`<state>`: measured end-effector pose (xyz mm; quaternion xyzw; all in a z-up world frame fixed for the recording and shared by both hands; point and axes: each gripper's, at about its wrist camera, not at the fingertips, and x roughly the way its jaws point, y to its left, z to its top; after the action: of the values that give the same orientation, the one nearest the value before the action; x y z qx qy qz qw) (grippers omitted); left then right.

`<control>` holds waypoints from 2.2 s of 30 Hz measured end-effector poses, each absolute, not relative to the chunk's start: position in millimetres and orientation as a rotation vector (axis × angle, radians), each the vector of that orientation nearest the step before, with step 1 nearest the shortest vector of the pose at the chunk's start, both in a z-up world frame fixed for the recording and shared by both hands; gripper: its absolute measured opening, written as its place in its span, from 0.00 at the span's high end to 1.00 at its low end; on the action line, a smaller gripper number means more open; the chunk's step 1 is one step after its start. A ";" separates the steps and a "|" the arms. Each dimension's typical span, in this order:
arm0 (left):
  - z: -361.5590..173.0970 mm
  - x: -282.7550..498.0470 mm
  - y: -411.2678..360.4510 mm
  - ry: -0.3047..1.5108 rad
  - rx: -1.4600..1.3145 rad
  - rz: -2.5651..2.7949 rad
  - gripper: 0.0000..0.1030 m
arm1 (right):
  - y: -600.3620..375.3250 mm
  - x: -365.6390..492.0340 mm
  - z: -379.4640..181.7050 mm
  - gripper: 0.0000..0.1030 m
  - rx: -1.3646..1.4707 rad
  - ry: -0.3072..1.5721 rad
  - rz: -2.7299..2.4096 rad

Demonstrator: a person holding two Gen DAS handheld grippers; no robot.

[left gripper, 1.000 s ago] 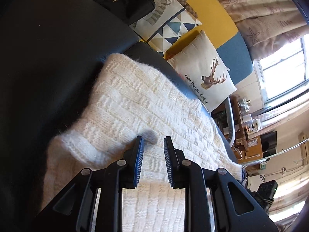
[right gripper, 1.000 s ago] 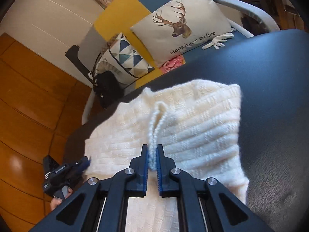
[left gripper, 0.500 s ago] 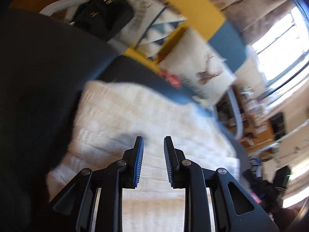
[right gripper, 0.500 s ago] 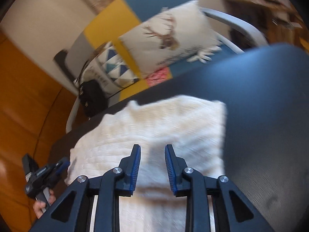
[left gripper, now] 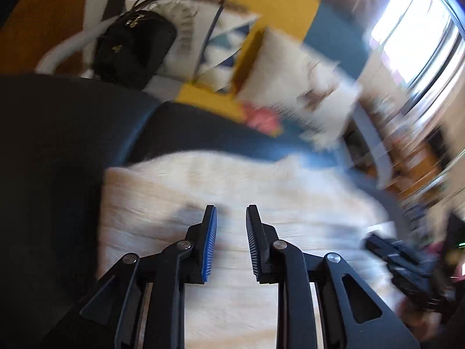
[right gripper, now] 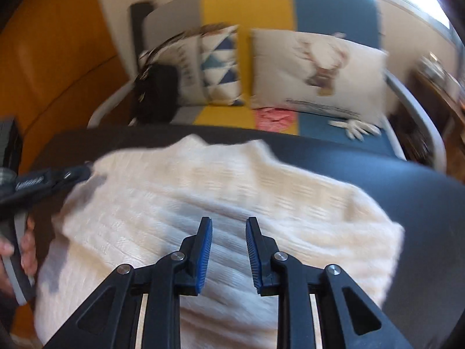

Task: Fold clothes

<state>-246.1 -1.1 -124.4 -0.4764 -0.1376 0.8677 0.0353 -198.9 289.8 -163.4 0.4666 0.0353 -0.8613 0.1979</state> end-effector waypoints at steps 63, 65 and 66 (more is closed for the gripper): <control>-114.6 -308.3 86.2 0.339 -1.088 2.424 0.96 | 306.7 -255.6 -170.0 0.93 1.095 0.231 -2.328; -118.1 -290.9 89.0 0.387 -1.053 2.455 0.96 | 306.7 -256.1 -176.5 0.93 1.130 0.244 -2.325; -122.0 -287.1 89.6 0.384 -1.074 2.436 0.96 | 306.0 -256.5 -180.6 0.93 1.148 0.263 -2.324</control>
<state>-287.1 89.6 -122.0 -0.3892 0.1393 0.8826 0.2241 -256.5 306.0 -180.6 0.4249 0.0973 -0.8602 0.2647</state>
